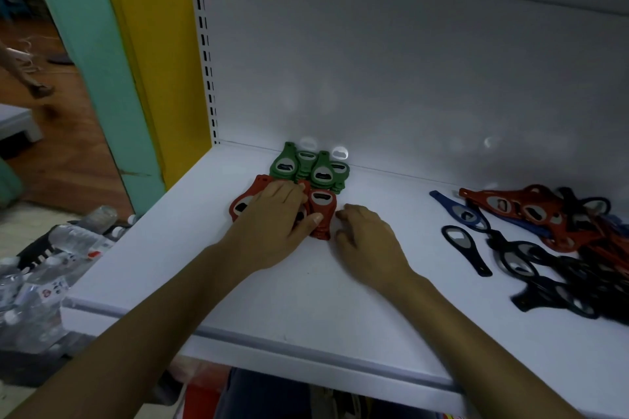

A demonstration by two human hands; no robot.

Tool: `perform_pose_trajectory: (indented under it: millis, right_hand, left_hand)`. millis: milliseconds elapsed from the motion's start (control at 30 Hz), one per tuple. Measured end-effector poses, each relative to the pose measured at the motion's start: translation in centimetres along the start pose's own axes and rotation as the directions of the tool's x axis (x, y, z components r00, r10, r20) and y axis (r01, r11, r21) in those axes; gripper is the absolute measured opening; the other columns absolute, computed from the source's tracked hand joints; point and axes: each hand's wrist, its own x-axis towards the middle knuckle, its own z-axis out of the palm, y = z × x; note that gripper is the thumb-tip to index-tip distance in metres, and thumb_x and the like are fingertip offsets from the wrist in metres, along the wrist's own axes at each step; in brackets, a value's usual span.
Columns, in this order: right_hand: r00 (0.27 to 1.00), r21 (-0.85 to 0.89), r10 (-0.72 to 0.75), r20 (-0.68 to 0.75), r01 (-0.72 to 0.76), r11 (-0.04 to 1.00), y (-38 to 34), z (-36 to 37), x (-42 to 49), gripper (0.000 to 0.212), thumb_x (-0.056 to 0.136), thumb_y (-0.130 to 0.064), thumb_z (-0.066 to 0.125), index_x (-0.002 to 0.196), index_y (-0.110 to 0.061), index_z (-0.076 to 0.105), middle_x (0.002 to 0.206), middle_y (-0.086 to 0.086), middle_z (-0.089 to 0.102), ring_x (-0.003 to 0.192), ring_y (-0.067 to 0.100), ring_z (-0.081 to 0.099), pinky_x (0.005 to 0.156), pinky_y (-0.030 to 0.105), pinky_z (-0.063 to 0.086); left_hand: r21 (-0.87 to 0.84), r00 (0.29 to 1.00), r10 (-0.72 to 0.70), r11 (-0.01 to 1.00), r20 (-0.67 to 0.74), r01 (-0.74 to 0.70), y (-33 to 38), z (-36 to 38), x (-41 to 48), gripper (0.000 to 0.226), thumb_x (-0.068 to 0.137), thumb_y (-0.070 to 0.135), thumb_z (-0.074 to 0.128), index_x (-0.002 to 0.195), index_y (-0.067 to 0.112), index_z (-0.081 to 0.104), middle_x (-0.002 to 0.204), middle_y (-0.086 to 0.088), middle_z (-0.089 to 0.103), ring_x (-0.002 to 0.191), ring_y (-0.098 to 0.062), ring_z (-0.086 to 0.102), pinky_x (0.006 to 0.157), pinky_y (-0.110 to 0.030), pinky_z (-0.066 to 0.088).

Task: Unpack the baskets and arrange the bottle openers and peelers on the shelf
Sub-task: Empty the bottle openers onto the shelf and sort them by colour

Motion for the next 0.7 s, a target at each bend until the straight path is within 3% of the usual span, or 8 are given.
perform_pose_trajectory:
  millis: [133, 233, 300, 467, 600, 700]
  right_hand:
    - [1.0, -0.007, -0.025, -0.007, 0.025, 1.0, -0.2, 0.1, -0.1, 0.022, 0.09, -0.016, 0.046, 0.102, -0.007, 0.062, 0.102, 0.007, 0.06, 0.095, 0.025, 0.052, 0.086, 0.037, 0.04]
    - [1.0, 0.01, -0.02, -0.002, 0.02, 1.0, -0.3, -0.3, -0.2, 0.022, 0.09, -0.016, 0.047, 0.103, -0.005, 0.061, 0.103, 0.009, 0.06, 0.096, 0.026, 0.053, 0.087, 0.038, 0.041]
    - [1.0, 0.059, -0.001, -0.001, 0.002, 0.998, -0.4, -0.7, -0.7, 0.026, 0.09, -0.015, 0.049, 0.11, -0.004, 0.06, 0.11, 0.012, 0.06, 0.103, 0.027, 0.052, 0.091, 0.037, 0.041]
    - [0.997, 0.036, 0.045, -0.066, -0.043, 0.998, 2.3, -2.7, -3.1, 0.039, 0.091, -0.022, 0.054, 0.129, -0.012, 0.053, 0.129, 0.006, 0.055, 0.119, 0.021, 0.048, 0.098, 0.024, 0.035]
    - [0.979, -0.02, 0.127, -0.16, -0.132, 0.991, 6.7, -6.0, -6.9, 0.034, 0.089, -0.021, 0.059, 0.121, -0.011, 0.06, 0.12, 0.008, 0.06, 0.111, 0.024, 0.053, 0.094, 0.029, 0.042]
    - [0.934, -0.034, 0.225, -0.277, -0.243, 0.969, 10.1, -8.7, -10.2, 0.026, 0.085, -0.018, 0.06, 0.109, -0.01, 0.066, 0.107, 0.01, 0.063, 0.1, 0.028, 0.055, 0.086, 0.033, 0.043]
  left_hand:
    - [-0.019, 1.0, -0.002, 1.0, 0.014, 0.003, -0.4, -0.1, 0.5, 0.047, 0.095, 0.045, 0.042, 0.123, 0.009, 0.054, 0.122, -0.007, 0.058, 0.115, -0.021, 0.05, 0.1, -0.032, 0.04]
    - [-0.072, 0.999, 0.0, 0.997, 0.036, 0.003, -0.3, -1.1, 1.6, 0.036, 0.095, 0.045, 0.044, 0.094, 0.014, 0.062, 0.09, -0.002, 0.062, 0.084, -0.017, 0.056, 0.078, -0.032, 0.048]
    - [-0.083, 0.999, 0.013, 0.996, 0.032, -0.011, 0.0, -1.7, 2.1, 0.033, 0.094, 0.041, 0.048, 0.087, 0.013, 0.063, 0.081, -0.002, 0.062, 0.074, -0.016, 0.055, 0.067, -0.029, 0.044]
    - [0.08, 0.996, 0.08, 0.994, -0.045, -0.076, 2.8, -0.6, 2.5, 0.036, 0.094, 0.043, 0.046, 0.114, 0.015, 0.057, 0.11, -0.004, 0.059, 0.102, -0.02, 0.051, 0.085, -0.03, 0.039]
    - [-0.09, 0.971, 0.234, 0.967, -0.059, -0.238, 10.1, 3.3, 4.2, 0.042, 0.094, 0.039, 0.051, 0.127, 0.013, 0.053, 0.128, -0.004, 0.055, 0.119, -0.022, 0.046, 0.098, -0.032, 0.037]
    - [-0.229, 0.951, 0.304, 0.924, -0.048, -0.307, 16.5, 6.4, 6.2, 0.04, 0.094, 0.029, 0.053, 0.129, 0.011, 0.052, 0.128, -0.006, 0.055, 0.12, -0.023, 0.045, 0.097, -0.034, 0.039]
